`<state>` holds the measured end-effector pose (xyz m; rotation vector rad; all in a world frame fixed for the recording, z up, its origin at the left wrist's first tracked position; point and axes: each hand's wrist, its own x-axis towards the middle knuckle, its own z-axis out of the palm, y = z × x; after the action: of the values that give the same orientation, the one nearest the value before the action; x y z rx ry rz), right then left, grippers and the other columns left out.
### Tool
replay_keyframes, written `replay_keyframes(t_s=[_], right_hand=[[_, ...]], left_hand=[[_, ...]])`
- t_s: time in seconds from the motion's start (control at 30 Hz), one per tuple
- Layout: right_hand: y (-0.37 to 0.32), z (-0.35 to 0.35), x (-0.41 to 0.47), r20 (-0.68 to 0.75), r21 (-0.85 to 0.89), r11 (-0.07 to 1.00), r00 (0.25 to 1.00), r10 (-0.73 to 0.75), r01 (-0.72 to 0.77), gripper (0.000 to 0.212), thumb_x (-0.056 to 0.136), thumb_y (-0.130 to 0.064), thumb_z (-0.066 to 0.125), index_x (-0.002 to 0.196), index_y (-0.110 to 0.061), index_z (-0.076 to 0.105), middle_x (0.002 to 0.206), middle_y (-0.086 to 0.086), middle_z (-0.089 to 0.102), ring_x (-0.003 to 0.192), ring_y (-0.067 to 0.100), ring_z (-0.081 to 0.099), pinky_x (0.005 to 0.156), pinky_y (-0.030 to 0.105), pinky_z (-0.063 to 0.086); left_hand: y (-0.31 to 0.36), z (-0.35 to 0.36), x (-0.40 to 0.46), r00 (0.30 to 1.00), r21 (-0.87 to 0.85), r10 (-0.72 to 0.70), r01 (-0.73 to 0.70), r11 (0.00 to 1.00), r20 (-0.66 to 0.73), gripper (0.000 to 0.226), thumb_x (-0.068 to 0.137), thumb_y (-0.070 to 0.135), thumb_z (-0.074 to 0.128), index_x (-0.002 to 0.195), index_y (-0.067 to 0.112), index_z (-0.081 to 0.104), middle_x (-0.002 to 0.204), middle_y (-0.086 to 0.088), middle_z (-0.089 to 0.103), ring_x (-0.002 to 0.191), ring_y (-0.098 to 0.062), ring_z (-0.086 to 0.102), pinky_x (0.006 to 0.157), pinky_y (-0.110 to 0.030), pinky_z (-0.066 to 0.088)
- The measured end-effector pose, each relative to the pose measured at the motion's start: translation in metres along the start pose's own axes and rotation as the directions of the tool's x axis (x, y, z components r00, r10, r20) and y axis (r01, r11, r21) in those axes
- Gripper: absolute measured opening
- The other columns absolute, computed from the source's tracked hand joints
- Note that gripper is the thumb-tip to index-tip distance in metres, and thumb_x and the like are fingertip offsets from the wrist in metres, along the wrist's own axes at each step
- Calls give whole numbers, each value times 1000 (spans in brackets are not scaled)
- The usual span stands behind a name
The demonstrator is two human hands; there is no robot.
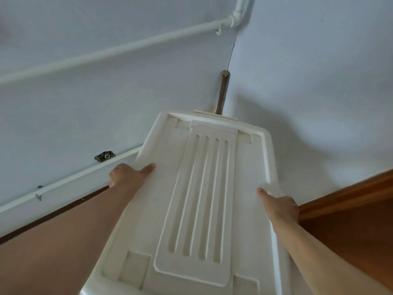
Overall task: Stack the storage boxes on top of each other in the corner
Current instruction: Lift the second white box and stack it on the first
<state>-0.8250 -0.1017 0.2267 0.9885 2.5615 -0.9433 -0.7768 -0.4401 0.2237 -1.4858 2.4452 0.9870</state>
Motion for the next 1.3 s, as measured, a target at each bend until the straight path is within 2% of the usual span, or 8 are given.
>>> replay_keyframes(t_s=[0.13,0.3,0.43,0.6,0.73,0.9,1.13,1.3], right_hand=[[-3,17,-3,-39,18,999,999,33,-33,67,73,-54,67,102,7,61,100,22,64,84,34,59,65,30,41],[-3,37,-2,-51,45,997,997,58,-56,51,74,-55,65,85,-7,50,76,7,48,59,21,43,60,30,37],[-7,46,-1,-73,32,997,994,76,-74,58,73,-56,65,96,-4,56,81,7,47,72,26,46,63,32,40],[-9,57,3,-63,32,995,993,96,-94,65,72,-56,66,103,1,58,94,13,58,81,31,55,63,34,42],[-14,62,7,-68,36,994,992,105,-103,57,72,-55,66,93,-3,55,85,9,52,73,26,49,62,33,42],[-18,63,12,-54,-6,995,993,101,-101,69,76,-55,62,109,4,54,104,17,62,77,28,50,62,32,41],[-13,66,10,-29,-42,999,999,31,-32,66,83,-49,58,119,4,42,113,19,59,90,33,57,69,34,44],[-15,60,4,79,-64,997,996,-31,36,76,84,-41,62,136,2,26,131,21,49,113,37,52,78,36,42]], left_hand=[[7,3,29,998,45,55,-56,997,19,70,66,63,70,94,-1,63,92,-16,65,88,-32,62,64,-33,44],[12,8,48,992,144,123,-126,982,29,69,68,64,67,92,0,57,70,-8,45,86,-33,59,57,-33,36],[13,12,65,990,156,131,-137,978,47,63,67,64,68,77,4,51,59,-5,41,52,-19,40,45,-29,29],[11,22,80,991,129,131,-135,982,36,59,66,62,70,70,6,53,60,-4,45,51,-15,38,46,-29,30],[10,26,89,988,142,148,-151,978,35,57,66,63,69,59,12,44,59,-4,46,51,-15,39,43,-27,27],[15,29,94,991,98,129,-133,986,40,56,64,61,72,63,9,50,60,-4,51,53,-17,45,44,-27,31],[16,31,83,986,125,163,-167,978,47,58,72,58,66,92,5,56,86,-13,61,82,-32,60,58,-34,42],[20,30,57,975,210,222,-221,952,22,74,81,47,64,133,4,33,129,-22,48,122,-38,45,98,-48,35]])
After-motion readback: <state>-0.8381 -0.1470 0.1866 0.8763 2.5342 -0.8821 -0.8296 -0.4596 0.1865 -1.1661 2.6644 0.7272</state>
